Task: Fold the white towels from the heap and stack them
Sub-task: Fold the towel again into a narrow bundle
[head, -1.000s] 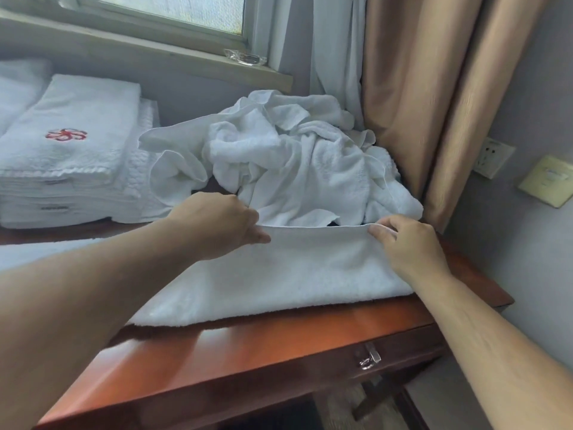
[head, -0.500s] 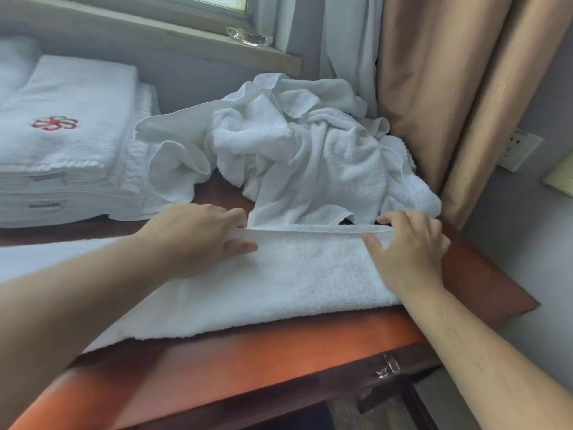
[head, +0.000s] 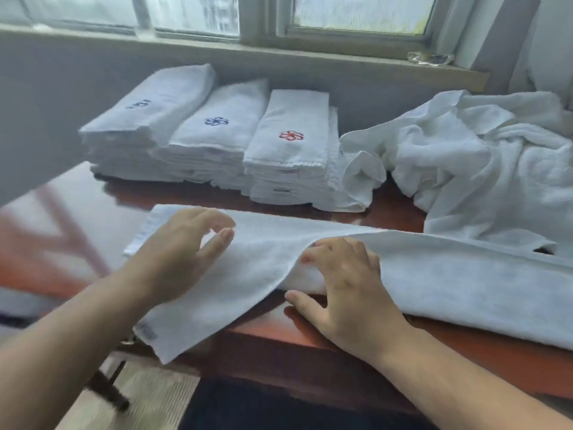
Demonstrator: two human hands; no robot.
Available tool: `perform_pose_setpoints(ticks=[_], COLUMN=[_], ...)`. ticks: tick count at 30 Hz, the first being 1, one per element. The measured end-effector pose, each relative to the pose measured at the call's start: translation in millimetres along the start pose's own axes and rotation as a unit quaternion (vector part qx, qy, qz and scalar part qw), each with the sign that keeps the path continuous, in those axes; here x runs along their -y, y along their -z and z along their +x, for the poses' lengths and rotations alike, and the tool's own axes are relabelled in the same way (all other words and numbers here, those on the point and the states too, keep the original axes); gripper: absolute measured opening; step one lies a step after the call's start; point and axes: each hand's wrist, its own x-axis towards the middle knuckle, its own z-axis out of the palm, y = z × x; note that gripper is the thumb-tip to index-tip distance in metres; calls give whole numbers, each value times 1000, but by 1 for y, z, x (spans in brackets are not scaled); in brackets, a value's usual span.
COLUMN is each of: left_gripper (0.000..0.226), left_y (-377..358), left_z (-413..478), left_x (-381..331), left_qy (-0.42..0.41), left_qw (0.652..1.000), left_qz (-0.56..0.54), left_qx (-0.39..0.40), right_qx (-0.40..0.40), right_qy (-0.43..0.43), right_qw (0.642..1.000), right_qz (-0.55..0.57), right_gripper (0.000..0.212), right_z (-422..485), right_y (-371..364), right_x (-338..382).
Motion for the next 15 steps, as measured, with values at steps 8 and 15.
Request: perform_pose_setpoints(ticks=[8, 15], left_gripper=[58, 35], left_y=[27, 46], left_z=[-49, -49], left_x=[45, 62], left_qy=[45, 86], left_qw=[999, 953], left_qz=[15, -288], left_qx=[27, 32], right_qx=[-1, -62], right_qy=[108, 161], right_qw=[993, 984], right_qz=[-38, 49], right_gripper=[49, 19], right_z=[37, 60], right_y=[-29, -36], right_x=[52, 58])
